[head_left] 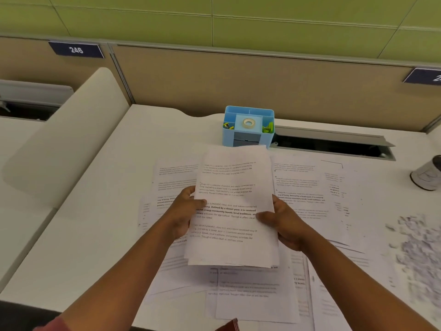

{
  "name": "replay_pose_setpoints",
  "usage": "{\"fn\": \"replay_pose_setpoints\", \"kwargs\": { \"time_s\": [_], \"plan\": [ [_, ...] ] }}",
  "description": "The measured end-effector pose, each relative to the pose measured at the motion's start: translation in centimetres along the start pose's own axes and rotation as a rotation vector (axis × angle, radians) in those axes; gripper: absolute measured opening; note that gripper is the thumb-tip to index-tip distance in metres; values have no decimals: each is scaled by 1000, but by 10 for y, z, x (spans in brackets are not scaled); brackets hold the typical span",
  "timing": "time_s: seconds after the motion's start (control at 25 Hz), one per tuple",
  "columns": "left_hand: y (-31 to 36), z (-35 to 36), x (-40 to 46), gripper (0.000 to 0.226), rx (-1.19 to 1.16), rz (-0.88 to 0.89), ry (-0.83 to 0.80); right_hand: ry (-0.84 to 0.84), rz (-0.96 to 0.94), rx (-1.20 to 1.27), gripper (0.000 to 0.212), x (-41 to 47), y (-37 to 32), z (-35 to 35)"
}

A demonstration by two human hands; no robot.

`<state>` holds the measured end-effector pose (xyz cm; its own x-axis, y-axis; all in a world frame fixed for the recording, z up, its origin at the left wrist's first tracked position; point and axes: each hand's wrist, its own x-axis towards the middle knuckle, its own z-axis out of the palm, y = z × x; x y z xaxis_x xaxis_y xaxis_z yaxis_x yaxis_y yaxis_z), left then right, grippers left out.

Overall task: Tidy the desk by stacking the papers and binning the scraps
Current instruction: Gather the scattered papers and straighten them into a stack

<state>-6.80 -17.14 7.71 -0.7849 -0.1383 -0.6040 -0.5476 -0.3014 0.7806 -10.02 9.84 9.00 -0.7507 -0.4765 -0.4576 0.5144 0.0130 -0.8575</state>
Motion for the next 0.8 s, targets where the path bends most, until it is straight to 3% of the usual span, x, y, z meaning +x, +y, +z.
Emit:
{"fn": "replay_pose_setpoints", "kwargs": {
  "time_s": [0.2,0.28,0.36,0.44,0.52,0.6,0.68,0.8],
  "plan": [
    [-11,37,-14,39,-207,-121,-282,-25,-8,-1,47,-21,-16,-53],
    [-20,56,-18,41,-221,-123,-325,-12,-7,-2,47,-27,-21,-70],
    [-26,77,-20,42,-228,-91,-285,-34,-41,74,44,-36,-24,-85],
    [-29,95,-21,43,-249,-26,-190,-141,-63,304,47,-48,-23,-97],
    [-32,109,-23,42,-324,45,-85,-209,-9,556,65,-60,-19,-106],
    [-34,121,-25,42,-398,94,-4,-232,24,596,77,-65,-9,-107],
    [-40,134,-28,42,-424,143,18,-174,21,515,66,-63,5,-96],
    [-53,155,-35,41,-454,195,17,57,-8,484,50,-54,14,-78]
  ]
}}
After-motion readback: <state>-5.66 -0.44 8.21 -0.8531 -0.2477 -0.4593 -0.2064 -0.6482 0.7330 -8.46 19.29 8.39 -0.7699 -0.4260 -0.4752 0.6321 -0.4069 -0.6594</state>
